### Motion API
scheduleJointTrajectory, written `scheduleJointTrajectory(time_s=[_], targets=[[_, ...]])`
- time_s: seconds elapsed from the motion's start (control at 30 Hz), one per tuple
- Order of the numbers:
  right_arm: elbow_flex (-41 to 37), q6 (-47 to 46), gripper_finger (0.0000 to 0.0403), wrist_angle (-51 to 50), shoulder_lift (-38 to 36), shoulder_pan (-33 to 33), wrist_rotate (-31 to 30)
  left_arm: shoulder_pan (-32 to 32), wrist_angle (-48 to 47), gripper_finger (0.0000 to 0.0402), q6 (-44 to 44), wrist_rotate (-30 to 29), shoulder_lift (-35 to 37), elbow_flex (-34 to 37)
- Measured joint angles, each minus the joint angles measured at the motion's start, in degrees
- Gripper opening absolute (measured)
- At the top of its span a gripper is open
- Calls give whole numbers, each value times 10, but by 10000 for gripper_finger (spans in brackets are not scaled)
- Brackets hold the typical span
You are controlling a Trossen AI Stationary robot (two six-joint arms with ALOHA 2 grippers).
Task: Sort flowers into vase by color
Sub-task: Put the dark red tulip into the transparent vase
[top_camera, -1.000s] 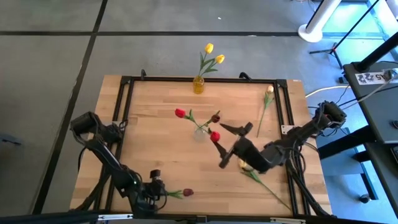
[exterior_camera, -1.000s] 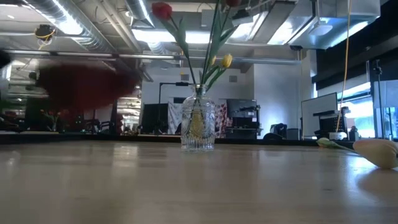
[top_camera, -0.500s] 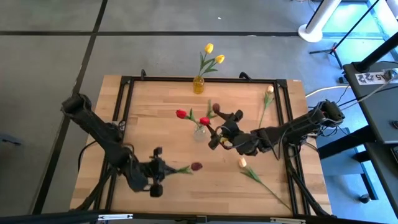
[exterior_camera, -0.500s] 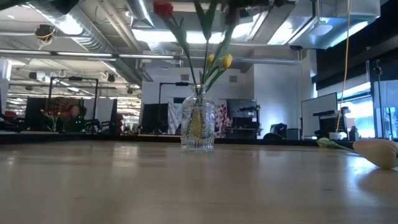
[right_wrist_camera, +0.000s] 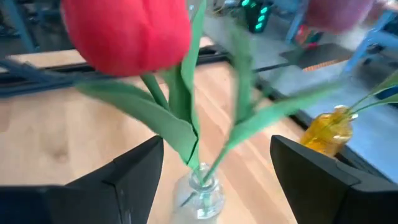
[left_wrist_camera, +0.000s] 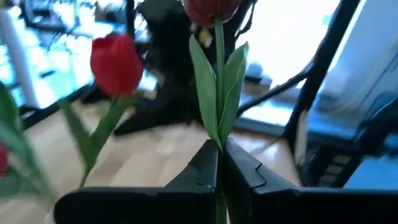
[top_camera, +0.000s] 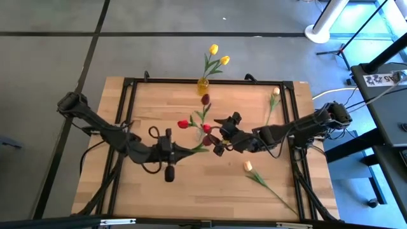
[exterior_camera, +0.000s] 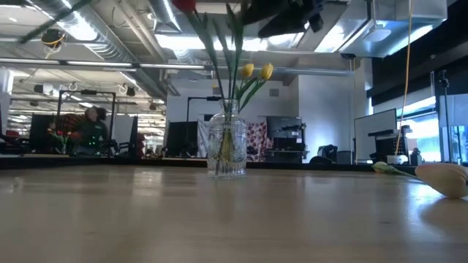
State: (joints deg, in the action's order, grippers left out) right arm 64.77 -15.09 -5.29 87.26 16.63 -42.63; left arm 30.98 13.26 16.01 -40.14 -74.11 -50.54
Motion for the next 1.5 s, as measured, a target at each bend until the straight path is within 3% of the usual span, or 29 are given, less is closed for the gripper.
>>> scheduleJointTrajectory(time_s=[0.4,0.77,0.97,1.03,1.3,1.5], targets=[[0,16,335,-27,-7,-6,46,-65,357,4,-77,132,-1,170],[0,14,340,-65,-46,16,69,-111,595,4,-248,246,-37,187],[0,48,320,-68,-80,63,-13,-149,729,4,-327,292,-91,187],[0,53,315,-68,-81,70,-41,-168,759,4,-335,292,-113,184],[0,63,308,-61,-80,70,-59,-232,765,5,-376,293,-175,143],[0,78,308,-37,-80,70,-59,-285,766,5,-336,324,-179,142]])
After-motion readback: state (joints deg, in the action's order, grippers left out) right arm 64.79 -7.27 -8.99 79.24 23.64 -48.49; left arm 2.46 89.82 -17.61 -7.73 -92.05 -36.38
